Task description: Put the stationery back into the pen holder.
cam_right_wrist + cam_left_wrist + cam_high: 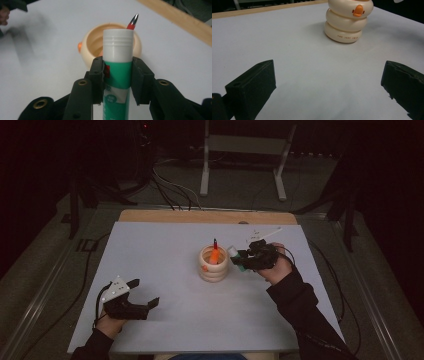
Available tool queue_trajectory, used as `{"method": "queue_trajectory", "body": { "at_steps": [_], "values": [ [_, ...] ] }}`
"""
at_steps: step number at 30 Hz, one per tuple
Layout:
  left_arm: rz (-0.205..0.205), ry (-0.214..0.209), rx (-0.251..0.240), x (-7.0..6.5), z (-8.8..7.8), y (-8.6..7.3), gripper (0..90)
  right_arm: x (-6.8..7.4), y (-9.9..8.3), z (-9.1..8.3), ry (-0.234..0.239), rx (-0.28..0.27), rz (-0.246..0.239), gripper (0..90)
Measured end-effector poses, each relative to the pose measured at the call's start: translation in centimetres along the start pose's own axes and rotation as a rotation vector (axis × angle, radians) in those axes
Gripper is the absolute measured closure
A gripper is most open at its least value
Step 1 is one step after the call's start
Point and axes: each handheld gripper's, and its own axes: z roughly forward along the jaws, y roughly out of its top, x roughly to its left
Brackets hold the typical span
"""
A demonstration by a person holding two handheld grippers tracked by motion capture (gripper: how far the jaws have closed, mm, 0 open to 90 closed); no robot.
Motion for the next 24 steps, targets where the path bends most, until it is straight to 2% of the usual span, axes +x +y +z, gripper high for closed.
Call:
{"method": "queue_trajectory", "body": {
  "at_steps": [10,20,24],
  "values": [
    [0.001,0.000,-0.001,0.0,0.0,0.0,0.3,0.0,0.9,-0.5,-0.036,-0.133,0.063,65.8],
    [0.001,0.000,-0.001,0.0,0.0,0.0,0.3,0.5,1.7,0.1,-0.091,-0.255,0.105,65.8],
    [0.002,-0.001,-0.001,0.0,0.0,0.0,0.3,0.7,2.0,0.5,-0.106,-0.287,0.121,65.8]
  ]
}}
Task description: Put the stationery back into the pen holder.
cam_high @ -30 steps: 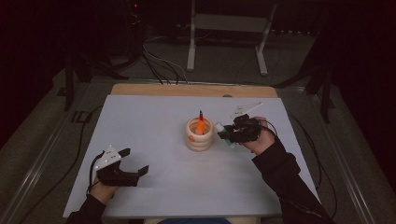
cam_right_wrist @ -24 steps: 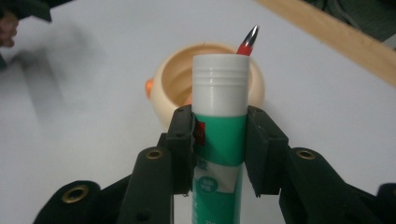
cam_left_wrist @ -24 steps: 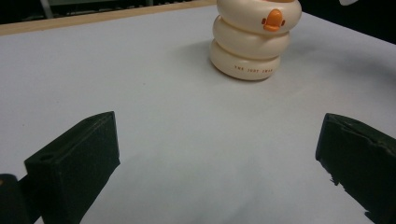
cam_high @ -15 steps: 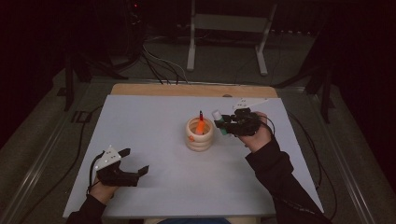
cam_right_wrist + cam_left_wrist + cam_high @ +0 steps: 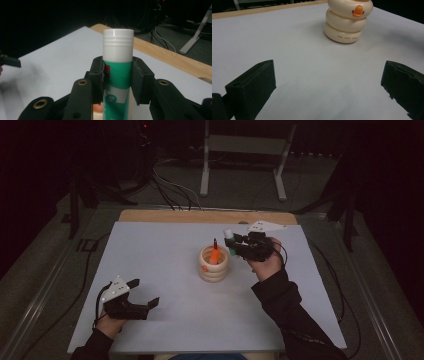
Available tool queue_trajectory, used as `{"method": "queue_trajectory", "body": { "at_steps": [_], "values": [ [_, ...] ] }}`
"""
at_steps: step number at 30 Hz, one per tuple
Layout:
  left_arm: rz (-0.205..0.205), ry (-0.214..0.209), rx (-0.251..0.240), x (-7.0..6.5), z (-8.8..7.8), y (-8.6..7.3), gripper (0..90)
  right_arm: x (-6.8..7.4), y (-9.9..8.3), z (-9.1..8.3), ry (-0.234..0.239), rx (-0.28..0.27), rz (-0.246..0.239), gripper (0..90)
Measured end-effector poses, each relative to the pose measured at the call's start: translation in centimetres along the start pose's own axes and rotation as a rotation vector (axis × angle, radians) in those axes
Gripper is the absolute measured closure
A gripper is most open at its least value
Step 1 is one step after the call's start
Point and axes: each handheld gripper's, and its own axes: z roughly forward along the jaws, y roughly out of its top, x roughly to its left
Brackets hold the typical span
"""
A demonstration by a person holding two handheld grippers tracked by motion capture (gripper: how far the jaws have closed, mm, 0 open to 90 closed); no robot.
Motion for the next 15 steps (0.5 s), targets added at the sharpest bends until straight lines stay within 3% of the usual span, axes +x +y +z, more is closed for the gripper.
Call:
{"method": "queue_trajectory", "body": {
  "at_steps": [15],
  "values": [
    [-0.002,-0.003,-0.002,0.0,0.0,0.0,0.3,0.9,0.1,2.4,-0.005,-0.053,0.046,65.8]
  ]
}}
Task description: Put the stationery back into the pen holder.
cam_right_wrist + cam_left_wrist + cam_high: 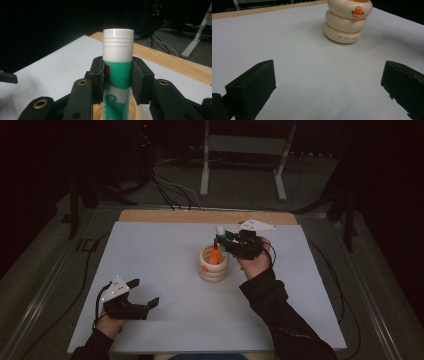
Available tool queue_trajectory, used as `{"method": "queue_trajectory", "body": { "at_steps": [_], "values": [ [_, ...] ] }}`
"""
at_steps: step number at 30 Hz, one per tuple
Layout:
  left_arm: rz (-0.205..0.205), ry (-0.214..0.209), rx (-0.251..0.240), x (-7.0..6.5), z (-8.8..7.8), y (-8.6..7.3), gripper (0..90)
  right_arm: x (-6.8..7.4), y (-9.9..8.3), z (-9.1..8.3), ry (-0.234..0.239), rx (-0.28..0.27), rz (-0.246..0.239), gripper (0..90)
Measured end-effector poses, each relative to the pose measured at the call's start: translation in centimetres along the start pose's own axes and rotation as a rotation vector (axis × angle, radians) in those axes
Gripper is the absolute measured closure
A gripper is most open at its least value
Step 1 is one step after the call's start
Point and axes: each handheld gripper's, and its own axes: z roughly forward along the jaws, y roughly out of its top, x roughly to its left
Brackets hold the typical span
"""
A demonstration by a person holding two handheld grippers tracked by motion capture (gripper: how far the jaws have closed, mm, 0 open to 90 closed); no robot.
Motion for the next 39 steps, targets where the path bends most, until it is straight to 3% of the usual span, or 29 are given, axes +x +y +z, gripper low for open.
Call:
{"method": "queue_trajectory", "body": {
  "at_steps": [23,39],
  "values": [
    [-0.001,0.001,-0.001,0.0,0.0,0.0,0.3,1.4,-1.0,3.7,-0.004,-0.042,0.045,65.8],
    [-0.001,-0.001,-0.004,0.1,-0.1,0.0,0.3,2.5,-1.9,6.0,-0.013,-0.016,0.043,65.8]
  ]
}}
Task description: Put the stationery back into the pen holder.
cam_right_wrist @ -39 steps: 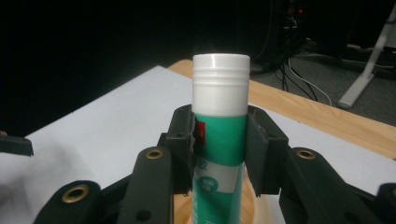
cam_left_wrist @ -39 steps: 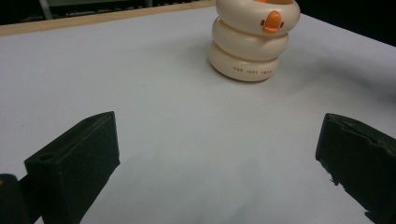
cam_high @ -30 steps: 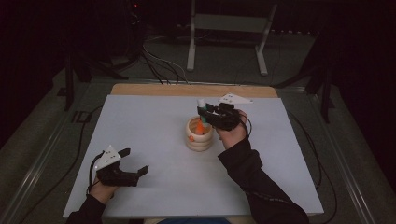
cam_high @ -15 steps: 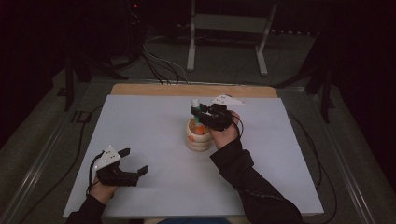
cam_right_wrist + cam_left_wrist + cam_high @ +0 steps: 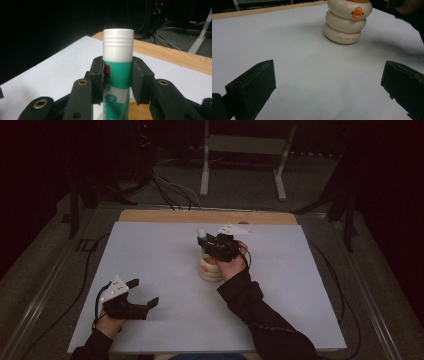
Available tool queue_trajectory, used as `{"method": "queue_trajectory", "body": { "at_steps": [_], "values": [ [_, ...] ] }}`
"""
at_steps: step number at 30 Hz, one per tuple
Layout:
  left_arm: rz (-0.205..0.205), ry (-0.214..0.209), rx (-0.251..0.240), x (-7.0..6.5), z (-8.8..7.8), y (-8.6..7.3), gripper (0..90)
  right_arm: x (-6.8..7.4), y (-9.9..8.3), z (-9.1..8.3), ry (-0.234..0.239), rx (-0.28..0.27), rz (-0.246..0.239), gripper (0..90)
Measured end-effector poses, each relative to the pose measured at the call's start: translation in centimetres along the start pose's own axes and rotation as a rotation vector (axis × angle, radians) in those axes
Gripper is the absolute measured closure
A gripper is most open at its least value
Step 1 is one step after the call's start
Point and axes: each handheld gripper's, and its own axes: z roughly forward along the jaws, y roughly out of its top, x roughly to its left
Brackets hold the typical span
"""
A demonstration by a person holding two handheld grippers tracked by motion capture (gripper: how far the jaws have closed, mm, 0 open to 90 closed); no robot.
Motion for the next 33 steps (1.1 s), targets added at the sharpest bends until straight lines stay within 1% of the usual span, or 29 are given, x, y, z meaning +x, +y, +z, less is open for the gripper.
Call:
{"method": "queue_trajectory", "body": {
  "at_steps": [8,19,23,25,28,33],
  "values": [
    [0.001,0.000,0.001,0.0,0.0,0.0,0.3,-0.2,-0.8,-0.1,-0.014,0.016,0.004,65.8],
    [0.003,0.001,0.002,0.0,0.0,0.0,0.3,-0.1,-1.8,-0.4,-0.030,0.042,0.018,65.8],
    [0.001,0.000,0.002,0.0,0.0,0.0,0.3,0.0,-2.3,-0.5,-0.024,0.059,0.029,65.7],
    [0.002,0.001,0.001,0.0,0.0,0.0,0.3,0.0,-2.5,-0.6,-0.029,0.065,0.031,65.6],
    [0.003,0.000,0.002,0.0,0.0,0.0,0.3,0.0,-2.6,-0.9,-0.034,0.071,0.032,65.5],
    [0.002,0.001,0.002,0.0,0.0,0.0,0.3,0.0,-2.7,-1.2,-0.027,0.097,0.041,65.5]
  ]
}}
